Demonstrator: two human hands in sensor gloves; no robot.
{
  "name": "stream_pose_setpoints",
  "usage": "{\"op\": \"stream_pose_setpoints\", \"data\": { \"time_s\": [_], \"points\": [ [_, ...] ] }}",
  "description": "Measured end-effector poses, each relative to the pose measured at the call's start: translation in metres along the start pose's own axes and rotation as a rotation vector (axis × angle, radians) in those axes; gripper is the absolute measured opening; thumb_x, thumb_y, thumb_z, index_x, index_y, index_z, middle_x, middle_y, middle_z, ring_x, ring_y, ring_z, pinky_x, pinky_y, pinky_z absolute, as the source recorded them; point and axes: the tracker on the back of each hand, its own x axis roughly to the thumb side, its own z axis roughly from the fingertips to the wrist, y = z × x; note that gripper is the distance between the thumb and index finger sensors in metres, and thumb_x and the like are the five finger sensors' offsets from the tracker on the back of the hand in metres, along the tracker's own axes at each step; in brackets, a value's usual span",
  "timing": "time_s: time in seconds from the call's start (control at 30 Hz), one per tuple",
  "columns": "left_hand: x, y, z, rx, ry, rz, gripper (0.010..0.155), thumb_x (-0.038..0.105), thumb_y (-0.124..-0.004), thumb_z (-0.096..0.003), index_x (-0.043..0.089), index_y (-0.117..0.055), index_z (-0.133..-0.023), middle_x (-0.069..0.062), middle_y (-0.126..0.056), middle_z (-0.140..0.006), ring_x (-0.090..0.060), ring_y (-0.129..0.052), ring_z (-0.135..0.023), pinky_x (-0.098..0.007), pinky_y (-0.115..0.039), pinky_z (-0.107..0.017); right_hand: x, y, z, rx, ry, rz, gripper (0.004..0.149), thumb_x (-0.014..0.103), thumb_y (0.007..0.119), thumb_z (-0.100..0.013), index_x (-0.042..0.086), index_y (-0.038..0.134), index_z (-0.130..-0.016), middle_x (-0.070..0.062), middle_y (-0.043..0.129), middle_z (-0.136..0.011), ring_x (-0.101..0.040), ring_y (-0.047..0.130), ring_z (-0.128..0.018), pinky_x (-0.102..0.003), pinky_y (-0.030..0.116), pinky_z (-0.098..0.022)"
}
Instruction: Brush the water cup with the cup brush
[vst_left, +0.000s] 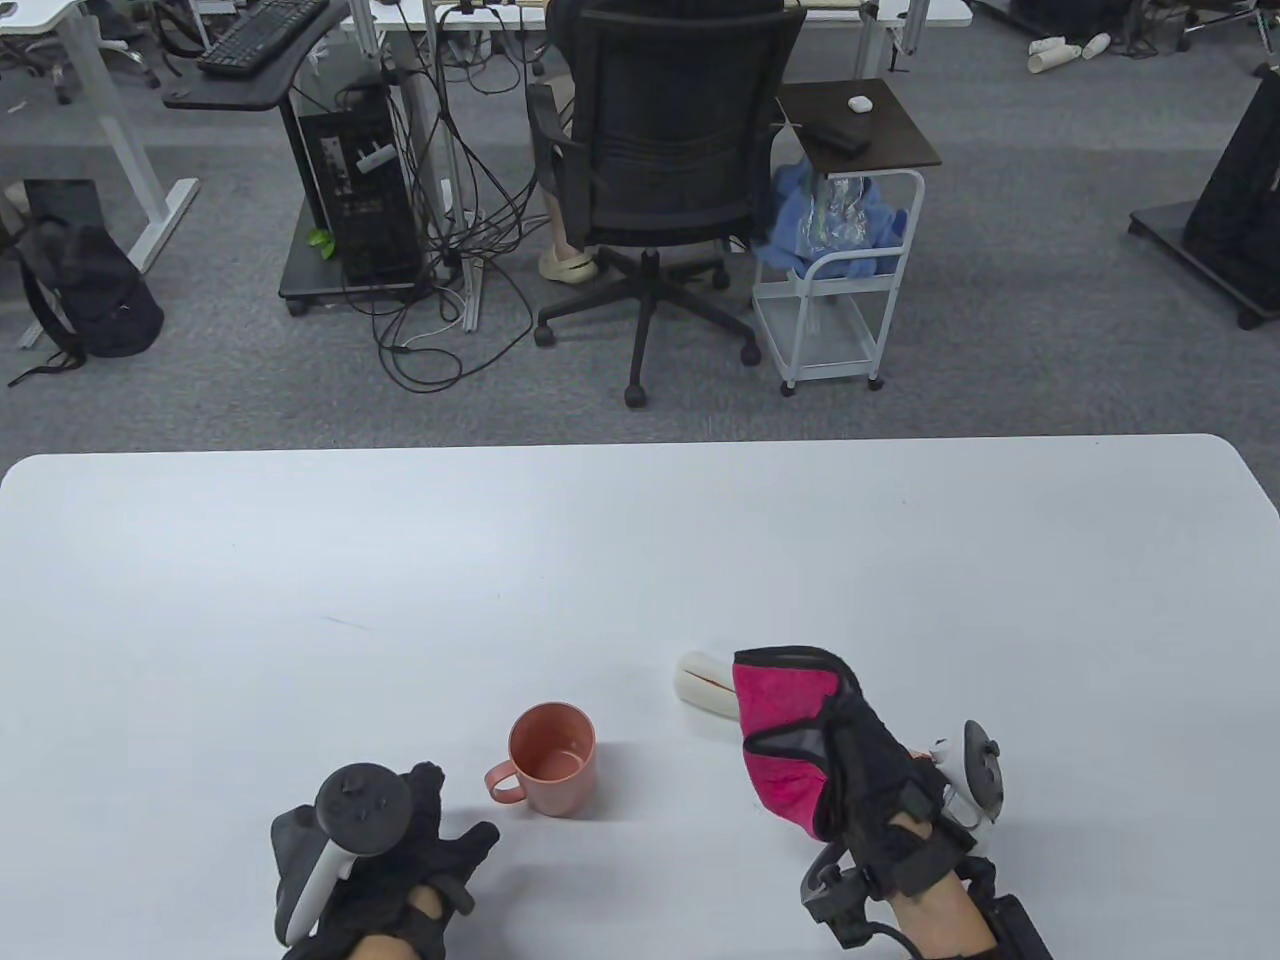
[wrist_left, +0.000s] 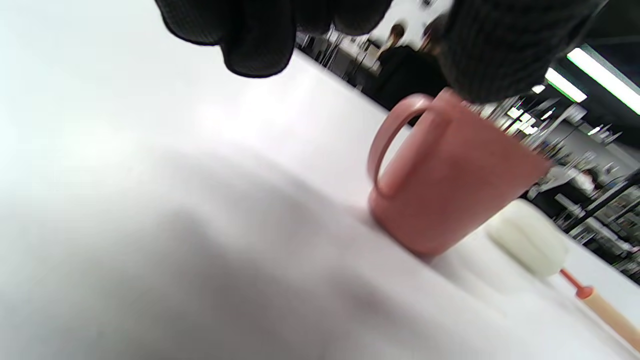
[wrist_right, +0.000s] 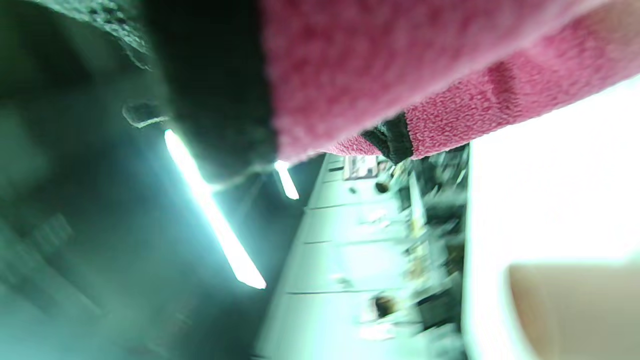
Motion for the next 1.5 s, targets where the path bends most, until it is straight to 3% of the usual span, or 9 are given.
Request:
{"op": "stream_pose_setpoints", "data": {
  "time_s": [0.07,0.3,0.63,0.77,0.83,1.07,1.2,1.37,1.5],
  "points": [
    [0.010,0.003,0.016,0.061,-0.068,-0.019,0.078,0.054,-0.075,-0.0434,0.021,-0.041,-0.105,-0.010,-0.038,-0.108,-0.044,-0.064,-0.096,-0.057,-0.055,-0.073,0.006,0.001,0.000,-0.071,0.001,0.310,0.057,0.054,0.063,-0.055,0.020,0.066,-0.102,-0.019,0.078,-0.100,-0.043,0.081,-0.087,-0.056,0.066,-0.063],
    [0.031,-0.018,0.036,0.132,-0.237,-0.069,0.070,0.054,-0.072,-0.0433,0.027,-0.046,-0.102,-0.005,-0.046,-0.106,-0.035,-0.071,-0.093,-0.050,-0.063,-0.072,0.001,0.019,-0.006,-0.015,0.040,0.758,0.056,0.044,0.071,-0.052,0.015,0.069,-0.099,-0.026,0.076,-0.098,-0.050,0.075,-0.086,-0.060,0.058,-0.064],
    [0.027,-0.029,0.040,0.051,-0.272,-0.132,0.069,0.054,-0.070,-0.0439,0.028,-0.044,-0.103,-0.003,-0.045,-0.106,-0.035,-0.067,-0.095,-0.051,-0.060,-0.074,-0.037,0.067,-0.010,0.308,0.231,1.376,0.061,0.043,0.069,-0.053,0.025,0.051,-0.108,-0.015,0.050,-0.114,-0.042,0.051,-0.103,-0.055,0.045,-0.075],
    [0.024,-0.031,0.040,0.027,-0.275,-0.102,0.069,0.054,-0.070,-0.0438,0.028,-0.045,-0.103,-0.003,-0.045,-0.107,-0.036,-0.067,-0.095,-0.052,-0.060,-0.074,-0.058,0.067,-0.005,0.434,0.396,1.337,0.065,0.043,0.069,-0.052,0.028,0.041,-0.108,-0.012,0.036,-0.117,-0.040,0.037,-0.107,-0.055,0.037,-0.077],
    [0.025,-0.031,0.040,0.021,-0.276,-0.100,0.069,0.054,-0.070,-0.0438,0.028,-0.045,-0.103,-0.003,-0.045,-0.107,-0.036,-0.067,-0.095,-0.052,-0.060,-0.074,-0.067,0.065,-0.001,0.522,0.517,1.306,0.071,0.045,0.068,-0.052,0.031,0.028,-0.108,-0.008,0.017,-0.116,-0.036,0.018,-0.109,-0.054,0.026,-0.079],
    [0.025,-0.034,0.037,-0.009,-0.269,-0.101,0.068,0.053,-0.070,-0.0438,0.028,-0.047,-0.103,-0.003,-0.046,-0.107,-0.036,-0.068,-0.095,-0.052,-0.060,-0.074,-0.078,0.069,0.008,0.662,0.675,1.311,0.092,0.069,0.061,-0.046,0.035,-0.006,-0.099,-0.003,-0.022,-0.105,-0.030,-0.020,-0.100,-0.052,-0.001,-0.075],
    [0.026,-0.036,0.034,-0.017,-0.245,-0.103,0.067,0.053,-0.070,-0.0441,0.028,-0.048,-0.102,-0.003,-0.047,-0.107,-0.035,-0.069,-0.095,-0.051,-0.061,-0.074,-0.075,0.065,0.006,0.611,0.632,1.237,0.090,0.068,0.061,-0.045,0.035,0.000,-0.102,-0.003,-0.016,-0.108,-0.030,-0.015,-0.102,-0.052,0.001,-0.075],
    [0.028,-0.038,0.034,-0.018,-0.250,-0.147,0.066,0.053,-0.070,-0.0440,0.028,-0.049,-0.102,-0.003,-0.048,-0.107,-0.036,-0.068,-0.095,-0.052,-0.060,-0.074,-0.049,0.055,0.003,0.452,0.494,1.107,0.084,0.065,0.064,-0.044,0.033,0.018,-0.107,-0.009,0.007,-0.115,-0.038,0.007,-0.107,-0.055,0.020,-0.078],
    [0.029,-0.038,0.033,-0.018,-0.262,-0.148,0.067,0.053,-0.070,-0.0441,0.029,-0.048,-0.103,-0.003,-0.045,-0.108,-0.037,-0.065,-0.098,-0.054,-0.058,-0.075,-0.026,0.057,0.010,0.435,0.453,1.149,0.084,0.065,0.064,-0.044,0.035,0.017,-0.107,-0.009,0.006,-0.115,-0.038,0.005,-0.107,-0.055,0.019,-0.078]
  ]
}}
